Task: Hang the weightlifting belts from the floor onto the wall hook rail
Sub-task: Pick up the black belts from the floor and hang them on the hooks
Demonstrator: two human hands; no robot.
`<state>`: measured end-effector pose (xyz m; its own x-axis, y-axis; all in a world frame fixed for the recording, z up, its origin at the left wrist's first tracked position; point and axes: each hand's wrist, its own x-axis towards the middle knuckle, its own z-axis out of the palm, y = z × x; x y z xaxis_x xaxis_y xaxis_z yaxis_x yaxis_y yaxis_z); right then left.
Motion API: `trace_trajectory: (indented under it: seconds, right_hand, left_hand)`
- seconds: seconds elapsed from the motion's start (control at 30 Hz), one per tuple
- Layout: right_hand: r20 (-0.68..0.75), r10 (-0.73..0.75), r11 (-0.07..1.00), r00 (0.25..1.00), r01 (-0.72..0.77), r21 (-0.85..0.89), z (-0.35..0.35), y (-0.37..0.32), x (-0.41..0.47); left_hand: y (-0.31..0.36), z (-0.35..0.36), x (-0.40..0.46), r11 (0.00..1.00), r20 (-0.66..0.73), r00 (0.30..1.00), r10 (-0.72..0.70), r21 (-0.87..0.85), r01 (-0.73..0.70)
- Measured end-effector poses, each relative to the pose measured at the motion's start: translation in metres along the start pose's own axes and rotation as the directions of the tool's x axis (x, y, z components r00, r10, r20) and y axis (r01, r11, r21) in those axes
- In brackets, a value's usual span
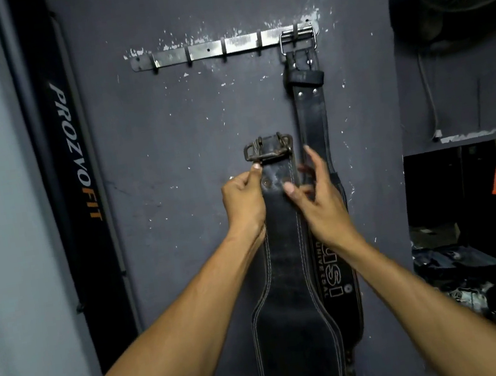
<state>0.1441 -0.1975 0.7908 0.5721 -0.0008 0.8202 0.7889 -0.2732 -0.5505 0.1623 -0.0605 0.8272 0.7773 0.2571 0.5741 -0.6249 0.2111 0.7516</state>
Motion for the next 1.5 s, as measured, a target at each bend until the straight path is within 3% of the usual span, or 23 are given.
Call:
trace_trajectory:
  seconds: [0.1, 0.2, 0.37, 0.5, 0.6, 0.73, 0.83, 0.9, 0.97, 1.03, 1.13, 1.27, 1.4, 1.5]
  right_hand:
    - [0.002, -0.191, 0.971, 0.981, 0.19, -0.144, -0.022, -0.018, 0.059]
    - [0.002, -0.284, 0.933, 0.959, 0.277, -0.228, -0.034, -0.026, 0.1]
    - [-0.147, -0.196, 0.978, 0.97, 0.182, -0.105, -0.027, -0.031, 0.165]
    - [-0.164, -0.114, 0.993, 0.98, 0.109, -0.04, -0.025, -0.036, 0.221]
    - [-0.288, -0.259, 0.961, 0.922, 0.216, -0.174, -0.026, -0.048, 0.262]
    - [-0.26, -0.432, 0.876, 0.863, 0.334, -0.348, -0.031, -0.061, 0.314]
    - [-0.2, -0.402, 0.848, 0.894, 0.281, -0.45, -0.032, -0.066, 0.354]
    - [-0.142, -0.295, 0.842, 0.945, 0.186, -0.507, -0.032, -0.061, 0.373]
    - [-0.083, -0.217, 0.812, 0.973, 0.133, -0.569, -0.031, -0.05, 0.376]
    - [-0.068, -0.245, 0.781, 0.967, 0.156, -0.604, -0.028, -0.038, 0.36]
    - [-0.134, -0.339, 0.811, 0.931, 0.217, -0.543, -0.017, -0.015, 0.316]
    - [-0.213, -0.321, 0.877, 0.923, 0.205, -0.434, -0.007, 0.0, 0.268]
    - [-0.214, -0.278, 0.874, 0.937, 0.154, -0.461, -0.003, -0.009, 0.261]
    - [-0.212, -0.204, 0.89, 0.956, 0.091, -0.448, 0.003, -0.003, 0.247]
  left_hand:
    - [-0.001, 0.007, 0.007, 0.995, 0.05, 0.997, 0.066, 0.07, -0.069]
    - [0.004, 0.014, 0.025, 0.986, 0.084, 0.989, 0.122, 0.1, -0.13]
    - [0.013, 0.027, 0.063, 0.957, 0.127, 0.965, 0.227, 0.156, -0.246]
    - [0.028, 0.044, 0.11, 0.924, 0.098, 0.95, 0.296, 0.221, -0.311]
    - [0.049, 0.064, 0.148, 0.875, 0.07, 0.925, 0.372, 0.307, -0.375]
    - [0.077, 0.088, 0.2, 0.794, 0.061, 0.89, 0.452, 0.427, -0.432]
    - [0.088, 0.098, 0.236, 0.778, 0.02, 0.88, 0.475, 0.456, -0.431]
    - [0.084, 0.103, 0.25, 0.806, -0.013, 0.893, 0.45, 0.437, -0.399]
    - [0.07, 0.102, 0.253, 0.832, -0.037, 0.918, 0.395, 0.437, -0.341]
    - [0.049, 0.093, 0.248, 0.846, -0.026, 0.938, 0.344, 0.443, -0.298]
    - [0.021, 0.076, 0.231, 0.823, 0.076, 0.928, 0.365, 0.44, -0.36]
    - [-0.008, 0.065, 0.203, 0.747, 0.183, 0.909, 0.375, 0.521, -0.413]
    - [-0.01, 0.059, 0.191, 0.852, 0.17, 0.92, 0.352, 0.35, -0.391]
    - [-0.002, 0.064, 0.182, 0.875, 0.126, 0.927, 0.353, 0.306, -0.375]
